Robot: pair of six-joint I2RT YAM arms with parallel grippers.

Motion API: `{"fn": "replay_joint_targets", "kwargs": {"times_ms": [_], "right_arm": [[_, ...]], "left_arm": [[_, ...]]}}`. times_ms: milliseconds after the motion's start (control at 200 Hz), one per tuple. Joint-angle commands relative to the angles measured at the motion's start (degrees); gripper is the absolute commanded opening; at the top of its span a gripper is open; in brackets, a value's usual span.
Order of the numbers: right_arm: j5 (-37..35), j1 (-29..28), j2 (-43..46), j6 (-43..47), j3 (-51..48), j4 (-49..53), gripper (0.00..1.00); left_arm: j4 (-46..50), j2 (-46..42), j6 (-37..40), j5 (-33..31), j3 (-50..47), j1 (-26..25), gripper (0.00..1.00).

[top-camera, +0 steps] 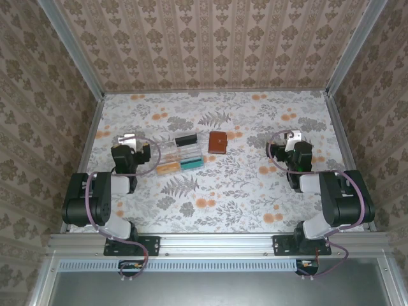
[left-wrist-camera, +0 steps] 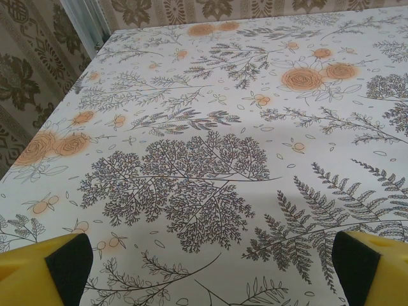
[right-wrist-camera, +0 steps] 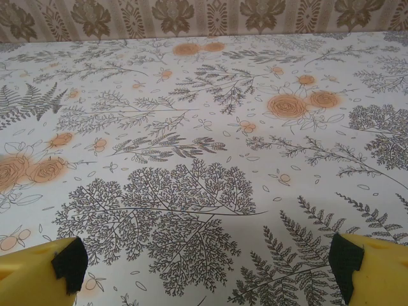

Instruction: Take the credit cards out of the card holder

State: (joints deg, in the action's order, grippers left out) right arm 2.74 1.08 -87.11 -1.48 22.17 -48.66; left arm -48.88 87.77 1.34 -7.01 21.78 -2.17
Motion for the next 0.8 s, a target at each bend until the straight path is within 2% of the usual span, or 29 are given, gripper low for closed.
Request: {"fn": "replay_joint_targets", "kwargs": {"times_ms": [0,795], "right_arm": [[-1.06,-0.33,-0.34,-0.39,1.12,-0.16,1.0],[-1.08,-0.29,-0.39,-0.45,1.18,-0.11,1.0]], "left_arm": [[-0.76,0.14,0.98,0.81,0.99,0.06,1.0],[-0.62,0.19,0.68,1.83,1.07,0.48,1.0]]}}
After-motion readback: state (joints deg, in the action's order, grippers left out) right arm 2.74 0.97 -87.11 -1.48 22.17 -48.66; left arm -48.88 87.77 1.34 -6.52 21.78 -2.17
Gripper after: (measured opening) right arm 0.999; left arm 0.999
